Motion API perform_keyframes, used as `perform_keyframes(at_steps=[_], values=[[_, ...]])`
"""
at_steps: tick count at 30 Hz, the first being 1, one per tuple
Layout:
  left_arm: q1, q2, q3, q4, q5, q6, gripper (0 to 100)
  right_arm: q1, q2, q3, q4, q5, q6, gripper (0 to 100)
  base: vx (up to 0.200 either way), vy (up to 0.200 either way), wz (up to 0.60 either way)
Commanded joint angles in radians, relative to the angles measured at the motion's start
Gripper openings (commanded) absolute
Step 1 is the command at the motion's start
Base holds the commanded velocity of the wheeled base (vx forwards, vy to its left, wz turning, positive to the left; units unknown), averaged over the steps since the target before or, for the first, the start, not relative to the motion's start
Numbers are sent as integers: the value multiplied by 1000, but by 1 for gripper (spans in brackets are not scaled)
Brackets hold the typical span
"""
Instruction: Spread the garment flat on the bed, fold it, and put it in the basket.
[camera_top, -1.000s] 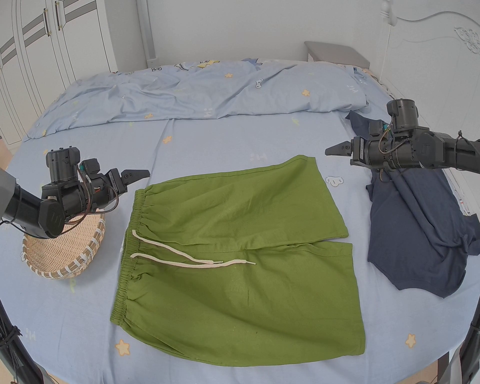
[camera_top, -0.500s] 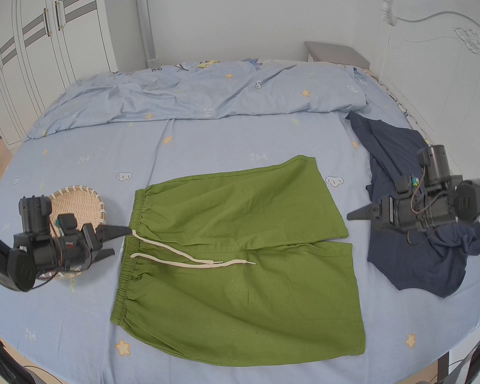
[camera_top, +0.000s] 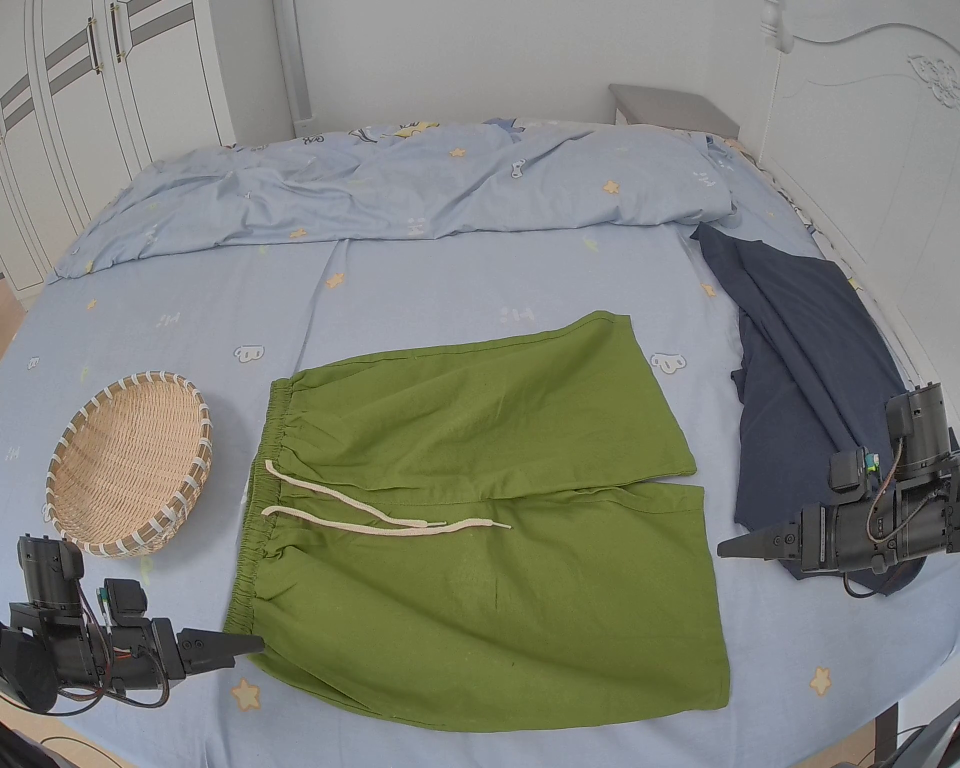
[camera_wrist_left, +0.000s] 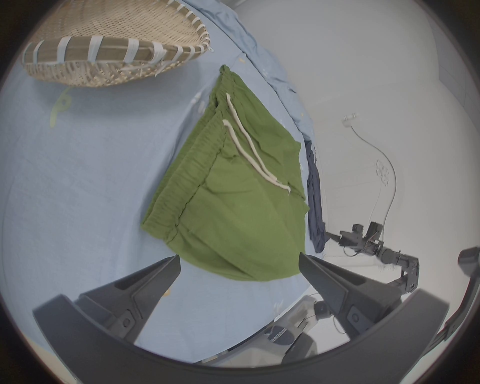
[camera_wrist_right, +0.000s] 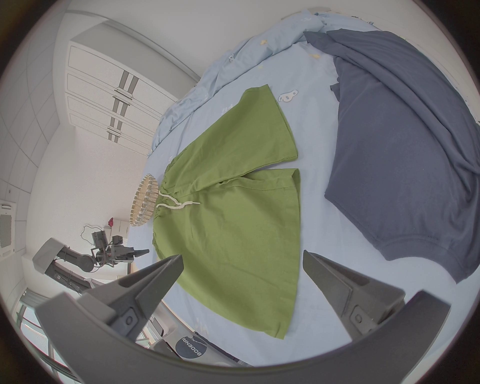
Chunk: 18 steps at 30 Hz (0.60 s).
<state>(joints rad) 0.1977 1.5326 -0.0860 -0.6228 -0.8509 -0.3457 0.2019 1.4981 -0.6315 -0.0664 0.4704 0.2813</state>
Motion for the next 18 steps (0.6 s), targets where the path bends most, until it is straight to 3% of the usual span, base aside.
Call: perform_keyframes(at_steps=[1, 6, 11, 18], values=[[17, 155, 25, -5, -7, 110, 100, 11, -41, 24, -9, 4, 3, 100, 0, 0, 0], [22, 287, -5, -32, -8, 157, 100, 5, -36, 13, -9, 2, 4, 100, 0, 0, 0], [29, 301, 11, -49, -8, 205, 100, -1, -32, 12, -21, 2, 4, 100, 0, 0, 0], [72, 363, -54, -63, -8, 202, 100, 1, -29, 15, -35, 4, 4, 100, 0, 0, 0]])
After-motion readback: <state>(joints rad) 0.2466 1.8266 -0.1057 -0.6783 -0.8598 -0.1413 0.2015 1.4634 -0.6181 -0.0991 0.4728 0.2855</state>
